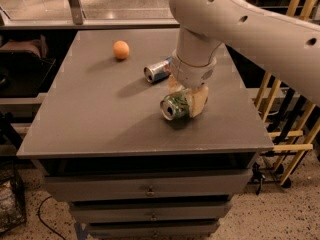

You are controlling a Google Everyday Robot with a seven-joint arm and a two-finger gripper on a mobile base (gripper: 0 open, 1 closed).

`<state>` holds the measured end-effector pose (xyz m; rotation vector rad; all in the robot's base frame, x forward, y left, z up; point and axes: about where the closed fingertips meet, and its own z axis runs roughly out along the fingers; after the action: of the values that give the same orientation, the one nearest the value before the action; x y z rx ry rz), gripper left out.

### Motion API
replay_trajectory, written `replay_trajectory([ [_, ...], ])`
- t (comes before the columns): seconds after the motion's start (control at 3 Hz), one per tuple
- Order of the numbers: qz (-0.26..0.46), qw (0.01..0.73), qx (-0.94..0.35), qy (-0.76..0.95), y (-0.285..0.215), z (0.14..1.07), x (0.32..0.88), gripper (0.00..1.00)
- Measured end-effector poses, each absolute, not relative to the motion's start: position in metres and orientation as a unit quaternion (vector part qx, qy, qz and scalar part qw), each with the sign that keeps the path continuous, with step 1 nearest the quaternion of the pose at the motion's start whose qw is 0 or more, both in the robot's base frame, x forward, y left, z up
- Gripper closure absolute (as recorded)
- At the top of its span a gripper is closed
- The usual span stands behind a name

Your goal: Knock green can over

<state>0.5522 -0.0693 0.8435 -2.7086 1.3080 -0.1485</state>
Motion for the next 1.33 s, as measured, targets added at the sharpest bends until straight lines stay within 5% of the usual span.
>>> replay_trajectory([
  [1.0, -0.051, 0.066, -0.898, 0.432, -0.0678, 0.8425, 0.5524, 0.12],
  [1.33, -0.051, 0.067, -0.898, 0.432, -0.0673, 0.8422, 0.5525, 0.00],
])
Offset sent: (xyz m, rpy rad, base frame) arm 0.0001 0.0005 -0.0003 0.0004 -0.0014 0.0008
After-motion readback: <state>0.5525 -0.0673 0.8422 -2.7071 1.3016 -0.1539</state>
